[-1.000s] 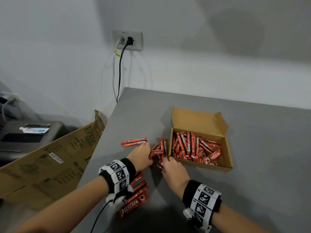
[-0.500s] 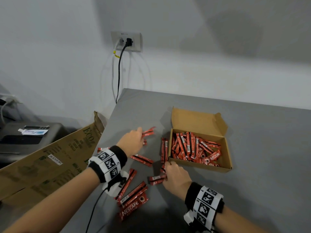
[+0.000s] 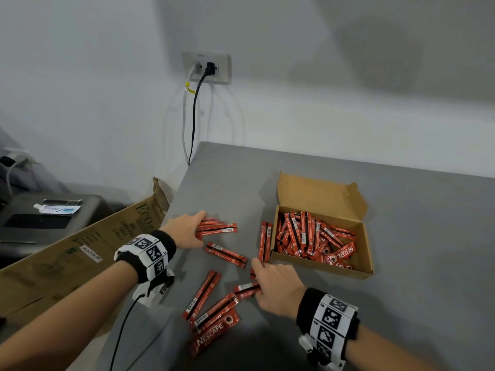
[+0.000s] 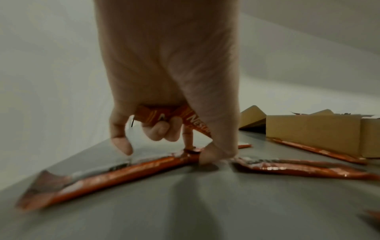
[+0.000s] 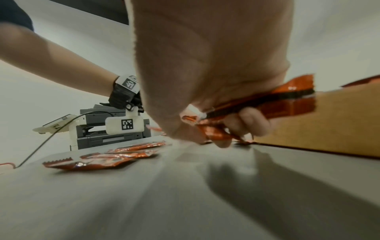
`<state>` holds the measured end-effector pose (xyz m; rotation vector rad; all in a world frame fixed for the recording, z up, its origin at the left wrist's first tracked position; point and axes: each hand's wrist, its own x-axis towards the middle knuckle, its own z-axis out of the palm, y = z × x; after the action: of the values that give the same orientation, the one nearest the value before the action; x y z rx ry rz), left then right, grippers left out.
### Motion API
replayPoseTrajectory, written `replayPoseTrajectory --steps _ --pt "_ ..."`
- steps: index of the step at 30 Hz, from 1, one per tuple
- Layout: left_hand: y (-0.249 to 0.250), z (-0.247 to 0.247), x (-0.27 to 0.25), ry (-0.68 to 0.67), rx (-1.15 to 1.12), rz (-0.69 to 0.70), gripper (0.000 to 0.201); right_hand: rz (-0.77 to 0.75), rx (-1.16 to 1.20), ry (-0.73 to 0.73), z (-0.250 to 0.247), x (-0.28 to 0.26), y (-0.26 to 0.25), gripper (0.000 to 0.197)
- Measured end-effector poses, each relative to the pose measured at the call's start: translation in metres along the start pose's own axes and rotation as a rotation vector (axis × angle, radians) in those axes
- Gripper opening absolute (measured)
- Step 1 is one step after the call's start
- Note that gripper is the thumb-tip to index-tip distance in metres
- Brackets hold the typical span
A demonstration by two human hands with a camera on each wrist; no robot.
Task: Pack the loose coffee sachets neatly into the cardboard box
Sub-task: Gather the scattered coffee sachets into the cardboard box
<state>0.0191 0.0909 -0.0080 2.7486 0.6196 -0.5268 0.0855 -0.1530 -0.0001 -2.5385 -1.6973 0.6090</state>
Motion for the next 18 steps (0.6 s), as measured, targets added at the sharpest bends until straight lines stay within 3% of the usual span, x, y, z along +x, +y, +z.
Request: replayPoseTrajectory --steps 4,8,10,14,18 --pt "0.003 0.004 0.007 -0.02 -0.089 0.03 0.03 -0.256 0.095 -0.041 -0.005 -0.001 -0.018 0.03" --pt "0.007 0.009 0.01 -0.008 -0.067 -0.006 0.027 -0.473 0.068 -0.18 0.004 0.011 -0.034 0.057" --pt "0.008 0.01 0.009 0.006 -0.059 -0.009 0.028 -0.505 -0.034 -0.195 0.013 0.018 -0.037 0.062" --pt "0.011 0.001 0.0 0.095 -0.058 0.037 0.028 -0.484 -0.134 -0.177 0.014 0.018 -0.032 0.045" --pt "0.009 -0.012 -0.01 0.127 -0.131 0.091 0.019 -0.453 -0.198 -0.195 0.009 0.014 -0.023 0.043"
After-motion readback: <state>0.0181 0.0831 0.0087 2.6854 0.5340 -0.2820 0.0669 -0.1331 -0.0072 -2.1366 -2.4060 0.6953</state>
